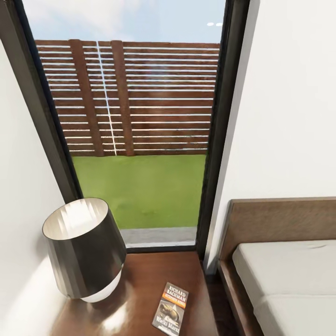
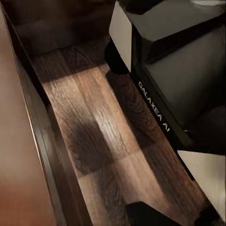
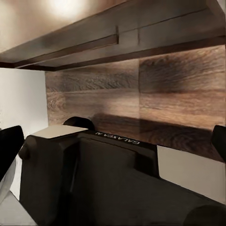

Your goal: In the bedroom, move the book from the bed onto either nightstand, and place the two sandals side by side next to the bed.

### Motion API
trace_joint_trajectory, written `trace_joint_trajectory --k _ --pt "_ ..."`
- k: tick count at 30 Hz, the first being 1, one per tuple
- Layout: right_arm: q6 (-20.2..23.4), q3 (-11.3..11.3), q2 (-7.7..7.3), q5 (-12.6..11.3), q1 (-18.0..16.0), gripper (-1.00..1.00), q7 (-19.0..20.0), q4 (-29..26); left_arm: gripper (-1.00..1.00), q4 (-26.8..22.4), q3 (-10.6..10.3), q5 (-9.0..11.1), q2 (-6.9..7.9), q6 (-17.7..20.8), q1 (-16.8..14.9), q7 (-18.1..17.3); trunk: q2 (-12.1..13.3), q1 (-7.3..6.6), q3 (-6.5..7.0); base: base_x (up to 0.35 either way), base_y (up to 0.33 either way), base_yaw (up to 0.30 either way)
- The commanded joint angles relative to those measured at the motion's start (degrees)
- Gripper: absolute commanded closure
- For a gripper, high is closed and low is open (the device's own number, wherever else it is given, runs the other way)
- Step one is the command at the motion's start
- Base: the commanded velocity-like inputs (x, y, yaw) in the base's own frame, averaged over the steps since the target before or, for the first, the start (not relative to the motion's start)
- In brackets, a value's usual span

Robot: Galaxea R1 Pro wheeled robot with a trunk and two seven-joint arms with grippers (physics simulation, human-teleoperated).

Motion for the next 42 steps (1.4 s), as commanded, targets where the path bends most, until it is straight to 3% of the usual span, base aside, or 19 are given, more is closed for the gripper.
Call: trace_joint_trajectory --k 1,9,10,13,14,16,22,36,42 --pt "-0.2 -0.1 -0.01 -0.2 -0.1 -1.0 0.2 0.5 -1.0 0.1 0.4 -0.6 0.2 -0.4 0.1 0.2 0.4 -0.23 0.13 0.0 0.0 0.0" --pt "-0.2 -0.1 0.07 -0.4 -0.1 -1.0 -0.6 2.6 -1.0 2.3 0.4 -0.6 3.57 -0.3 0.9 5.4 3.6 -1.99 1.57 0.0 0.0 0.0" --pt "-0.2 -0.1 0.07 -0.4 -0.1 -1.0 -2.2 2.7 -1.0 2.4 0.4 -0.6 3.8 -0.3 1.1 6.3 4.0 -2.21 1.75 0.0 0.0 0.0" --pt "-0.2 -0.1 0.37 -0.7 -0.1 -1.0 -12.2 2.8 -1.0 2.6 0.4 -0.6 4.36 -0.2 2.2 10.2 5.2 -2.87 2.29 0.0 0.0 0.0" --pt "-0.2 -0.1 1.63 -0.8 0.0 -1.0 -17.9 2.8 -1.0 2.6 0.3 -0.6 4.49 -0.2 3.0 13.9 5.2 -2.87 2.29 0.0 0.0 0.0" --pt "-0.2 -0.1 2.32 -0.8 0.0 -1.0 -19.8 2.8 -1.0 2.6 0.3 -0.6 4.53 -0.3 3.3 15.8 5.2 -2.87 2.29 0.0 0.0 0.0" --pt "-0.2 -0.1 2.77 -0.6 -0.1 -1.0 -20.9 2.8 -1.0 2.6 0.5 -0.3 4.43 -0.4 3.5 17.7 5.2 -2.87 2.29 0.0 0.0 0.0" --pt "-0.2 -0.1 2.8 -0.5 -0.1 -1.0 -21.0 2.7 -1.0 2.6 0.6 -0.4 4.34 -0.4 3.5 18.0 5.2 -2.87 2.29 0.0 0.0 0.0" --pt "-0.2 -0.1 2.8 -0.4 0.0 -1.0 -21.1 2.7 -1.0 2.6 0.6 -0.3 3.42 -0.4 3.5 18.0 5.2 -2.87 2.29 0.0 0.0 0.0"
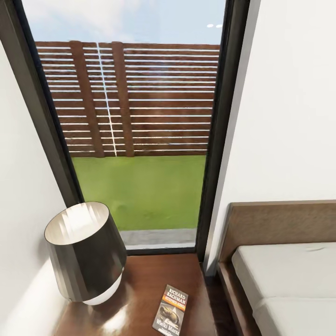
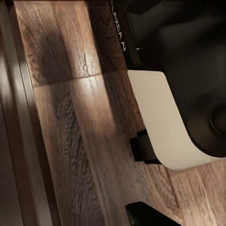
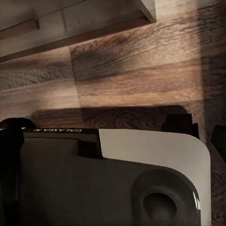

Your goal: In the bedroom, move the book from the bed onto either nightstand, and place the two sandals side by side next to the bed.

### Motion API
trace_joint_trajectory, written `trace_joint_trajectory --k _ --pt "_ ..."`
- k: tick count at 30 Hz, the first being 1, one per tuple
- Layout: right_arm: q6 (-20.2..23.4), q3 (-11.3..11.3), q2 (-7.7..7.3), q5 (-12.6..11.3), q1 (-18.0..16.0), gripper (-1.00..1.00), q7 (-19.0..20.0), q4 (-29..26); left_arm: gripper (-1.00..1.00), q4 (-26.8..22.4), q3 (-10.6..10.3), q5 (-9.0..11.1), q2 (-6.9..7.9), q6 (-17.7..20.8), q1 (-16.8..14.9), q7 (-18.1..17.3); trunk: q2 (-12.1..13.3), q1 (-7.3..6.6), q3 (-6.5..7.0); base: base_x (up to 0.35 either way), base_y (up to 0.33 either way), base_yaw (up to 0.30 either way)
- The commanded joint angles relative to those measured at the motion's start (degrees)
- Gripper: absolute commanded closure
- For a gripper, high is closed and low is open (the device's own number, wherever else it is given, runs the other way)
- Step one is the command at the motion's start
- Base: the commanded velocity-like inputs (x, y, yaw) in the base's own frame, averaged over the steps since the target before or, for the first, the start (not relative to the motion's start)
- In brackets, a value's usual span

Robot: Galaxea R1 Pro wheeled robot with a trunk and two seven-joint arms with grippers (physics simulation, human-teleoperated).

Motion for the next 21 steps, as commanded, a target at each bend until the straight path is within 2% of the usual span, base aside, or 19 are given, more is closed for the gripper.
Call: trace_joint_trajectory --k 1,10,21 --pt "-0.2 0.0 -0.01 -0.4 -0.1 -1.0 0.3 0.3 -1.0 0.0 0.5 -0.6 -0.2 -0.2 0.0 -0.1 0.0 0.0 -0.05 0.0 0.0 0.0" --pt "-0.2 0.0 -0.02 -0.4 -0.1 -1.0 0.3 0.2 -1.0 0.0 0.5 -0.6 -1.91 -0.2 0.0 -0.1 0.0 0.0 -0.05 0.0 0.0 0.0" --pt "-0.2 0.0 -0.02 -0.4 -0.1 -1.0 0.3 0.2 -1.0 -0.1 0.5 -0.6 -2.01 -0.2 -0.1 -0.1 0.0 0.0 -0.05 0.0 0.0 0.0"
